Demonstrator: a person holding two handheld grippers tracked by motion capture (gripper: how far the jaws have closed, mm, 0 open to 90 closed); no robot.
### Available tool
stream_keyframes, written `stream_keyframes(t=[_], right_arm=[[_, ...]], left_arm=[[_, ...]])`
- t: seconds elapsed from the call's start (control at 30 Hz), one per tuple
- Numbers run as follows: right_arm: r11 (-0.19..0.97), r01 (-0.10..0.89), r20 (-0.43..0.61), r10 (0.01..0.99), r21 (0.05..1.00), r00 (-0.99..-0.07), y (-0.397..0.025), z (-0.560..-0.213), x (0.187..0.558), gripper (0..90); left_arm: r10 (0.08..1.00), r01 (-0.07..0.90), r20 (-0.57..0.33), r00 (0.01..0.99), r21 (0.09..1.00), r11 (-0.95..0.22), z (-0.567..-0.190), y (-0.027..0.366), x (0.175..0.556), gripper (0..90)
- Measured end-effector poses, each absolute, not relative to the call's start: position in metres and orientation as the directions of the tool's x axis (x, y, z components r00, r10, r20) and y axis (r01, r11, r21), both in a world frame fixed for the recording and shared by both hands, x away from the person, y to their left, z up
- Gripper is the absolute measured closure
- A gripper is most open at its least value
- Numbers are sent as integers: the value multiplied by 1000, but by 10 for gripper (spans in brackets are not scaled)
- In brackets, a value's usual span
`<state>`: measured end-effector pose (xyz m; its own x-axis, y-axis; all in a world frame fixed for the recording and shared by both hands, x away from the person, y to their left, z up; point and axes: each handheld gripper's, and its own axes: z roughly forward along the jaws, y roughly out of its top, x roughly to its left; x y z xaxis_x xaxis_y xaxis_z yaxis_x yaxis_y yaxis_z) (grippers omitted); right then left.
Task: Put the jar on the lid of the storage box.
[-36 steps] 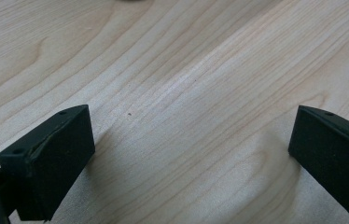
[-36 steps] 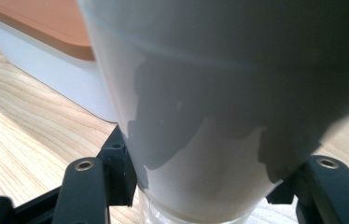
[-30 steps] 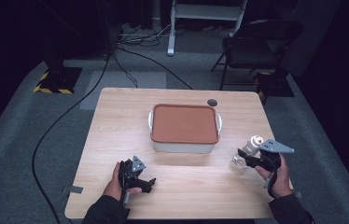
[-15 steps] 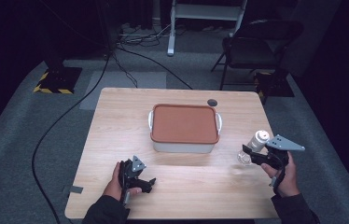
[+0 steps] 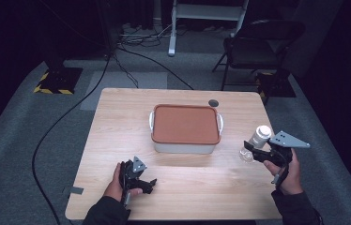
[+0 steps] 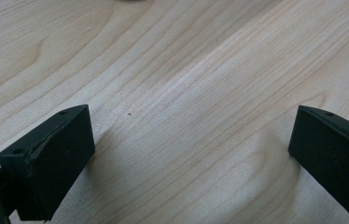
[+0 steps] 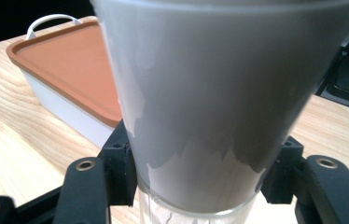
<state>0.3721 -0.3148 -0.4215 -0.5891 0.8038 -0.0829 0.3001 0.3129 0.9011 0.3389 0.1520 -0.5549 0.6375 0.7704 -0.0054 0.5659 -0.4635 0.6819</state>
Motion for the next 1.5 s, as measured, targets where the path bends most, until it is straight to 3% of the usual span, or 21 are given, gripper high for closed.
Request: stream_keyframes(t=[1.5], right_arm=[[341,239,-116,758,909,-641,-258,-369,405,422]], left_arm=[[770,565,-4,638,682,-465,-555,152,339,3]])
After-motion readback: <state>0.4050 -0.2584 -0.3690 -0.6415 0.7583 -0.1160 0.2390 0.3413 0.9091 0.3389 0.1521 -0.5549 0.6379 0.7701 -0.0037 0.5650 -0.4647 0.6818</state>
